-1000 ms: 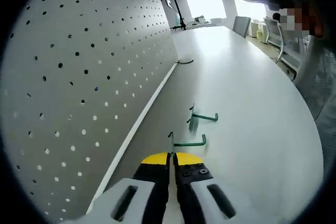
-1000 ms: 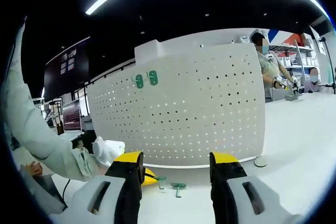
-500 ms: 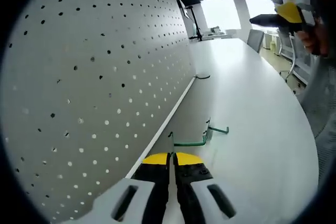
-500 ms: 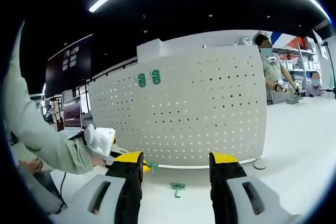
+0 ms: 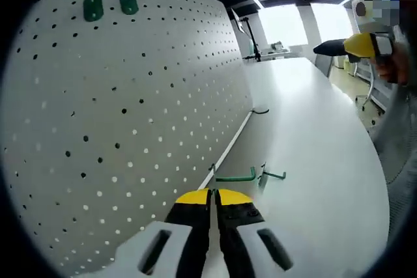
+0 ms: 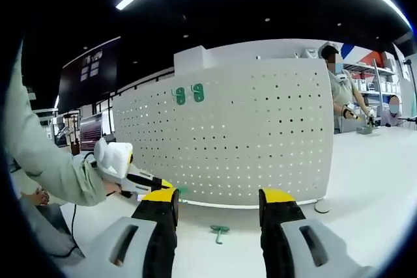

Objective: Insert the hook assembly into the mounting plate slot until the hook locks in place.

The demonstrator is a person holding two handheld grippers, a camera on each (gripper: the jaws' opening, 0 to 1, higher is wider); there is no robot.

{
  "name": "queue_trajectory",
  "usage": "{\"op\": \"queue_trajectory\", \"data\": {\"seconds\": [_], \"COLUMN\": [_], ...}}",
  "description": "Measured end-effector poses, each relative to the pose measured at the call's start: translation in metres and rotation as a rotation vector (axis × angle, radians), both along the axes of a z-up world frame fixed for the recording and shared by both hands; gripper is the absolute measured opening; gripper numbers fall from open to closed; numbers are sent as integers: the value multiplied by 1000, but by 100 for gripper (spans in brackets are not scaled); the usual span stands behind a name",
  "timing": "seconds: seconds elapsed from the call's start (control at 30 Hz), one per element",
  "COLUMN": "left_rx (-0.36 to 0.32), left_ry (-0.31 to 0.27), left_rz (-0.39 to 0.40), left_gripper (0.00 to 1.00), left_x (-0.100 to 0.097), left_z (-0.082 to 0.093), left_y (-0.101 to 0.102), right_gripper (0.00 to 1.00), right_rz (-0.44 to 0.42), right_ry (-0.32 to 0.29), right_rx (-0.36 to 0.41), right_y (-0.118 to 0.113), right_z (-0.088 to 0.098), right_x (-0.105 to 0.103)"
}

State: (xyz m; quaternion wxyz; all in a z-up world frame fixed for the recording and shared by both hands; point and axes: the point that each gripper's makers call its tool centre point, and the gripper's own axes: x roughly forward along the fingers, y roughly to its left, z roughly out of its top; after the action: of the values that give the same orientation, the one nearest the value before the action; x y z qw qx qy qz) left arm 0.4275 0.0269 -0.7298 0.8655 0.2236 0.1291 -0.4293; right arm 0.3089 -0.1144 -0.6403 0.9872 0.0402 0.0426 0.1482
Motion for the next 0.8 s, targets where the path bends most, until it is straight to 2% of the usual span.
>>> {"op": "queue_trajectory", "data": {"seconds": [0.13, 0.3, 0.57, 0.67, 0.73, 0.8], "left_rx": [-22, -85, -132, -172, -228, -228], "left_ry": [-41, -40, -59, -62, -63, -68], "left_rz": [19, 59, 87, 109, 138, 134], "left_gripper": [3, 3, 3, 3, 3, 3], "left_x": [-4, -13, -26, -31, -36, -43], "left_z": [13, 25, 39, 47, 53, 52], "left_y": [5, 10, 15, 17, 20, 21], "right_gripper": [47, 47, 47, 47, 47, 47], "right_rz": [7, 14, 32, 38, 46, 55], "right_ry": [1, -1, 4, 7, 13, 17], "right_rx": [-11, -21, -28, -27, -27, -27], "right_y": [2, 4, 9, 10, 12, 15], "right_z": [-1, -1, -2, -3, -4, -5], "right_x": [0, 0, -1, -1, -1, -1]}}
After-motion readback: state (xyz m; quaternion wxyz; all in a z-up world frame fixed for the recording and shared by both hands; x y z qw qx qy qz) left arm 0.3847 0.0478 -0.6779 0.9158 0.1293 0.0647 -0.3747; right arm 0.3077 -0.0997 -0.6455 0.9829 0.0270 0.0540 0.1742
